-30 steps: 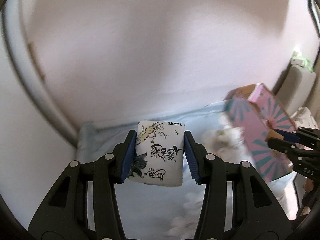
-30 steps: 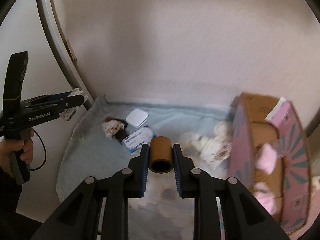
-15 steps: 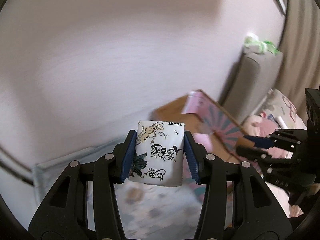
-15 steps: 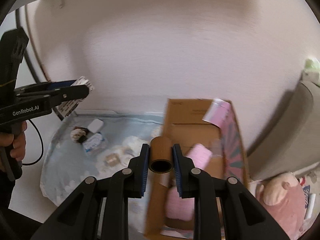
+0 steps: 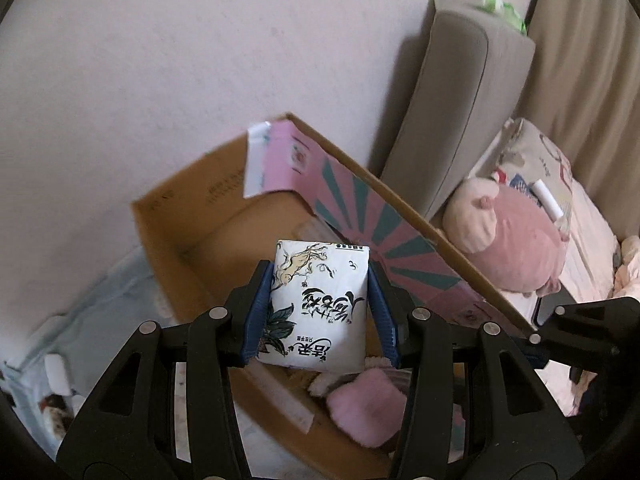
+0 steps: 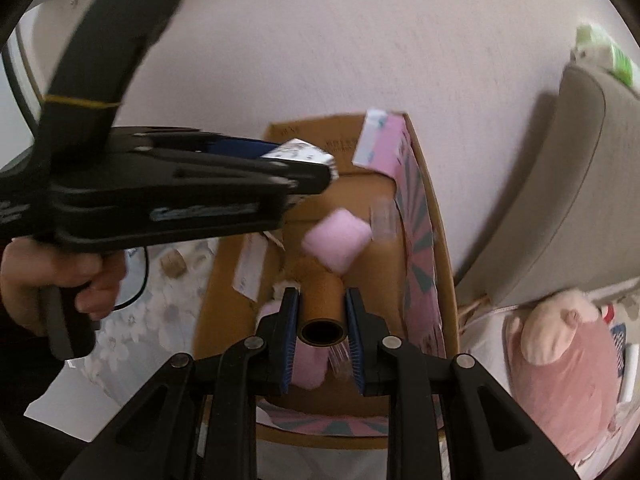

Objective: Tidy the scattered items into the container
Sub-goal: 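Carry tube in right tool and printed box in left tool over the cardboard box, then open right tool dropping tube into box while left tool releases printed box, then move both tools back over the remaining scattered items on the sheet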

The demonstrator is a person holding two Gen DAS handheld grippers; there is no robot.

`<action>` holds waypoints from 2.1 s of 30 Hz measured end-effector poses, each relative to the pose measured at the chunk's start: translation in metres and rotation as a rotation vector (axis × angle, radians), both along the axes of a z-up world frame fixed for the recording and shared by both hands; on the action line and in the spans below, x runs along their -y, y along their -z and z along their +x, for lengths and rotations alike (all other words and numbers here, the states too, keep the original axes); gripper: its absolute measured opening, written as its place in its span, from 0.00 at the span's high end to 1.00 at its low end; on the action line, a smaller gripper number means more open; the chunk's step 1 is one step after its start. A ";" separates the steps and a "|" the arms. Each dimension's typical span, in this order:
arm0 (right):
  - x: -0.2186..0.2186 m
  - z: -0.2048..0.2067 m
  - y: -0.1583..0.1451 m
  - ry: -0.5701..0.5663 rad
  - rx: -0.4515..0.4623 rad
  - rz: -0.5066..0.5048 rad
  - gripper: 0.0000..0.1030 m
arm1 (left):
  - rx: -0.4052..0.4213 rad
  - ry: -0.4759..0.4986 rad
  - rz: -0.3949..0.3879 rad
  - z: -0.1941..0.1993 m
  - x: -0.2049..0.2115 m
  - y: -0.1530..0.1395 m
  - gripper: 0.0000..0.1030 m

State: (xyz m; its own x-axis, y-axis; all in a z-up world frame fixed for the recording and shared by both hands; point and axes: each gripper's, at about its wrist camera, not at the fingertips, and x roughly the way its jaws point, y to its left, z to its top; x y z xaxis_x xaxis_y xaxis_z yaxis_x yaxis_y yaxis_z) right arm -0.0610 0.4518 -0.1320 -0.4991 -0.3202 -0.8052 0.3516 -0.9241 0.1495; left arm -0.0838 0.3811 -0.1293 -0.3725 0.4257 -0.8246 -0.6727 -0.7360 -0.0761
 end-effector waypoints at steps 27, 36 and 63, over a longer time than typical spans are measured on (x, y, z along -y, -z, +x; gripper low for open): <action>-0.016 0.016 -0.009 0.083 -0.026 0.010 0.32 | 0.040 -0.052 -0.008 0.008 0.010 -0.014 0.00; -0.002 0.031 -0.032 0.092 -0.060 -0.016 0.32 | -0.074 -0.046 -0.023 0.034 0.042 -0.050 0.00; 0.143 0.007 -0.083 -0.246 -0.118 -0.024 0.00 | -0.203 -0.577 -0.052 0.025 0.337 -0.112 0.00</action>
